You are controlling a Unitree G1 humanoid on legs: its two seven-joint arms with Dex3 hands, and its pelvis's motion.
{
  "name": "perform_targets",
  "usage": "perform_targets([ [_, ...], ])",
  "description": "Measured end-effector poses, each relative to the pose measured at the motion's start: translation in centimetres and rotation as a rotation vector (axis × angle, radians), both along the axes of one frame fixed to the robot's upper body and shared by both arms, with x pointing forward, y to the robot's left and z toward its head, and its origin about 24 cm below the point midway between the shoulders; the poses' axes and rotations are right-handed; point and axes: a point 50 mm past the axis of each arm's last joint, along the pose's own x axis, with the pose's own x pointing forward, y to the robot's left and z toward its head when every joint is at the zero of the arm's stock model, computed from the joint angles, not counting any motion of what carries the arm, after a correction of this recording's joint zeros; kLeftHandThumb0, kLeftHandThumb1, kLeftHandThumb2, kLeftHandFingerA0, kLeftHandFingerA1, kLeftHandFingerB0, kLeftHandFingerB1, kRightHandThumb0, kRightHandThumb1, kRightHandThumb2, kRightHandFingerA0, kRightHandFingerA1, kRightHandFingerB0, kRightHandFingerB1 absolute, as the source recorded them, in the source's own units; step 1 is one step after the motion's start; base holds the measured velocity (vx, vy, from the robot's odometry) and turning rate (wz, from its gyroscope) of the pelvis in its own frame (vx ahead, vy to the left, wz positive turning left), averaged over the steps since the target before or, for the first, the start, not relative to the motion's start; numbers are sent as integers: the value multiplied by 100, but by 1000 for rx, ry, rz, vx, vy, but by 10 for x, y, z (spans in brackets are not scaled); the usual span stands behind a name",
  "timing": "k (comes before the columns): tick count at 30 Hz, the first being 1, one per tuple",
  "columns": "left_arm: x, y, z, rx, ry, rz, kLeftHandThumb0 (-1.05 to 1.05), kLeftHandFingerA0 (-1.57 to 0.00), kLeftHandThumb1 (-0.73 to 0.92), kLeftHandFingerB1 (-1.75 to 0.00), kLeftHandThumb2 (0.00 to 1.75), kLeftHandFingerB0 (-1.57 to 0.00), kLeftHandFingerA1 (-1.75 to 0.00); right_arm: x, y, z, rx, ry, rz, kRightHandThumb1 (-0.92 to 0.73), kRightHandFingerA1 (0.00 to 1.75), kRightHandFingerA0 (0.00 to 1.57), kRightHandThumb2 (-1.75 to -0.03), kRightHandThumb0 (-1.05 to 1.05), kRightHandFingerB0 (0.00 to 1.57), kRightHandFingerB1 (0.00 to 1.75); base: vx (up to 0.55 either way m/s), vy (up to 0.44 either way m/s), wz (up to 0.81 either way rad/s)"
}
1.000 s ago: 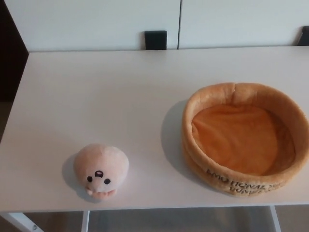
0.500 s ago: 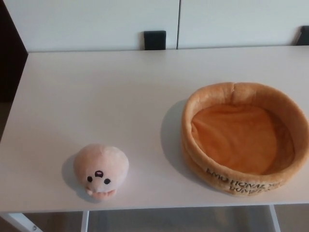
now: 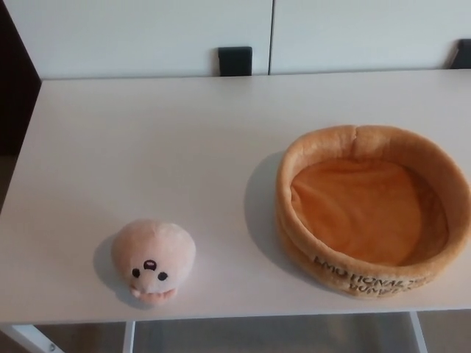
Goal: The robot walks towards a table in front, picks a dumpling toy with left hand and puts it in an orange round plate
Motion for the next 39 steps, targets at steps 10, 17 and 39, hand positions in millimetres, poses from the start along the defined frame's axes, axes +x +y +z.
perform_targets([
  [10,-7,14,68,-1,-251,31,-30,-72,60,-34,59,-43,-68,1,0,0,1,-3,-1,-55,51,65,-55,-5,51,42,0,0,0],
  [17,17,27,138,86,-519,-7,-28,-30,59,-32,58,-38,-39,1,0,0,1,-2,-2,-54,50,65,-55,-6,51,41,0,0,0],
  [39,128,-104,349,260,-1148,-876,-22,-19,44,-31,54,-23,-38,-2,0,0,4,11,-4,-55,51,66,-55,-4,50,42,0,0,0],
])
